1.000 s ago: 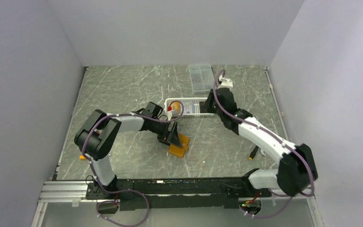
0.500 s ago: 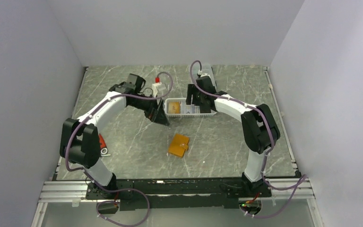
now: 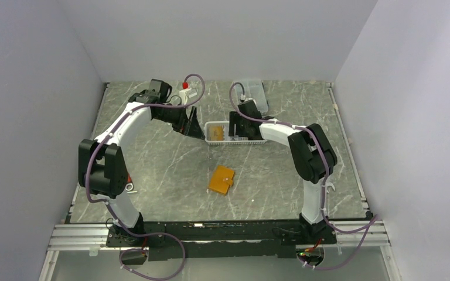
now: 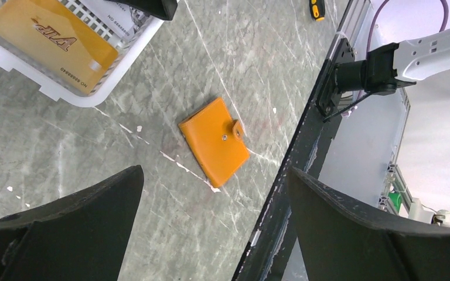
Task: Put the credit cards into the card holder
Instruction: Pick up the credit card from the storage box.
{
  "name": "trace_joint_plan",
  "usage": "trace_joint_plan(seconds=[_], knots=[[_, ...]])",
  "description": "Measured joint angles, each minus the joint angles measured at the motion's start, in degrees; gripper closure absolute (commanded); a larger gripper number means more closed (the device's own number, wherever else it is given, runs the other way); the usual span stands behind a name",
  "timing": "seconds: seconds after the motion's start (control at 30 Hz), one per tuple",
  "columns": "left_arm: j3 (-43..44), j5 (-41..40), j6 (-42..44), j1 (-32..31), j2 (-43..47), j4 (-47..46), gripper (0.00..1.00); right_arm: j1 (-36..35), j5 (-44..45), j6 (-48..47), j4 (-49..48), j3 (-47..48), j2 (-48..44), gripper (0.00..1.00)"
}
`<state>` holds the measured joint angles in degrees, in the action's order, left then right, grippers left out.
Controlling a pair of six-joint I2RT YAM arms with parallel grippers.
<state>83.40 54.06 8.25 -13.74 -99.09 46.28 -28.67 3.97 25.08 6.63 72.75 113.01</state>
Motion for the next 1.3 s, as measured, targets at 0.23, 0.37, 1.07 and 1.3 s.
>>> trace_joint_plan(seconds=[0.23,0.37,1.07,1.3], knots=[[0.0,-0.2,-0.5,0.0,0.0,0.4,0.03,-0.1,0.2,0.3,-1.2,0.6,1.1,0.36],[0.0,-0.2,-0.5,0.0,0.0,0.5,0.04,-0.1,0.2,1.2,-2.3,0.4,1.3,0.46],[0.0,-0.4,-0.9,0.3,0.0,0.7,0.05,2.5,0.4,7.3,-11.3,-9.8,-3.9,0.48],[0.0,-0.4,-1.1,0.4,0.0,0.7,0.06,2.9,-2.3,8.9,-12.3,-11.5,-5.3,0.33]])
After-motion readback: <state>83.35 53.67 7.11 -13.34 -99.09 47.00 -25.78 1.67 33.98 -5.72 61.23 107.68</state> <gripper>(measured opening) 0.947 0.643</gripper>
